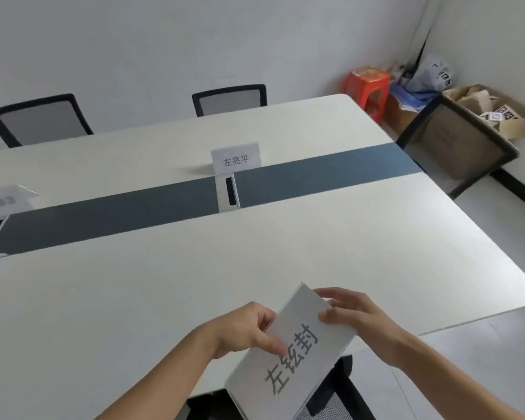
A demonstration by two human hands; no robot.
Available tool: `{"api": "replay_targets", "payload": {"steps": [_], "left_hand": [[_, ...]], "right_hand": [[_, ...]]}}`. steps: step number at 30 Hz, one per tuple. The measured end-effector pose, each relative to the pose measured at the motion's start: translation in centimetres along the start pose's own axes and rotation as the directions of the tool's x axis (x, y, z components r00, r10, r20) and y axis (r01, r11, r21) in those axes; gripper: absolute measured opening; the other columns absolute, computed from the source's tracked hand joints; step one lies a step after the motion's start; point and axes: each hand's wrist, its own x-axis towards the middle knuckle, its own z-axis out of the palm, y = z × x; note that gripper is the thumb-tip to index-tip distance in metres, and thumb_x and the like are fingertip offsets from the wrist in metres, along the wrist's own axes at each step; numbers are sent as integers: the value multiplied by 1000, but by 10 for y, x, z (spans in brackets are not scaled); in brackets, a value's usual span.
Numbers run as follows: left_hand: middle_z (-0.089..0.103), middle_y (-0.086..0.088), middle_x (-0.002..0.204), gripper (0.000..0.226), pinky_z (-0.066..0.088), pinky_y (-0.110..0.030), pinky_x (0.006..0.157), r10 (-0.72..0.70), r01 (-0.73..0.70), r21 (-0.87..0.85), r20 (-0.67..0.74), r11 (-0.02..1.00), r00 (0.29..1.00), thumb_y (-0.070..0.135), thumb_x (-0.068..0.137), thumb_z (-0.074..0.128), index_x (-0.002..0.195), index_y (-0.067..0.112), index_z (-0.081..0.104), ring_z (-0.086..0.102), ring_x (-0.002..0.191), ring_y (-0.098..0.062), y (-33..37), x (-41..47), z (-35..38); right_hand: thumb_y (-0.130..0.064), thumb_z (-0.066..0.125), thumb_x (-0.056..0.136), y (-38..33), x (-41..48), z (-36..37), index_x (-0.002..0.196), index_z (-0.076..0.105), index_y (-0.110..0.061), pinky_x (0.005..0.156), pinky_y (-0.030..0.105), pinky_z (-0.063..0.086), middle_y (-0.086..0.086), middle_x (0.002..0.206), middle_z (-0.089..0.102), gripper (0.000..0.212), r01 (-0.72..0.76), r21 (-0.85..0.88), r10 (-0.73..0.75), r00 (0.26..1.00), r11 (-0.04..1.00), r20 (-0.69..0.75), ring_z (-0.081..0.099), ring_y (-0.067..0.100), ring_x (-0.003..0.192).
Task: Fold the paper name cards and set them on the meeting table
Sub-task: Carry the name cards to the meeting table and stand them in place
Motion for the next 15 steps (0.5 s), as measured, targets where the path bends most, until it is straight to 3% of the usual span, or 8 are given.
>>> {"api": "replay_targets", "payload": {"steps": [3,6,8,10,12,15], "left_hand": [[73,-13,112,35,52,-47,96,5,-6,-28,-28,1000,1000,16,73,80,105,4,70,69,104,-32,-5,22,-25],[74,-11,110,34,54,-45,94,-20,20,6,-23,1000,1000,18,74,80,104,6,70,70,101,-30,-9,43,-53],[74,-11,107,31,55,-44,91,-39,41,46,-41,998,998,16,75,79,103,5,70,71,98,-29,-10,57,-74],[75,-11,103,29,58,-43,86,-35,48,125,-108,991,994,18,75,78,100,5,70,72,93,-28,-6,73,-98],[73,-9,93,29,55,-39,78,15,60,321,-227,945,974,24,75,78,94,6,68,69,85,-27,2,93,-122],[66,-6,95,28,46,-35,73,172,127,662,-367,738,914,32,79,72,95,12,63,61,89,-28,22,124,-145]], "right_hand": [[-26,71,69,-4,35,-3,109,69,-22,78,32,53,9,95,76,41,-11,-39,11,1000,999,-10,71,27,89],[-40,69,72,3,68,-5,112,68,-26,78,34,54,3,101,76,43,-31,-20,30,999,999,-28,71,22,94],[-52,61,79,12,91,-7,116,65,-29,81,34,54,-3,108,74,44,-48,-9,47,995,999,-89,68,15,101],[-57,53,87,27,117,-14,123,60,-28,90,39,51,-2,119,69,47,-83,-136,52,974,987,-219,63,14,109],[-58,49,88,49,141,-27,134,50,-28,98,42,46,2,134,58,55,-202,-470,25,934,859,-356,55,19,120],[-58,46,89,81,165,-43,146,30,-29,103,42,40,5,152,36,66,-333,-794,32,929,509,-369,36,27,137]]}}
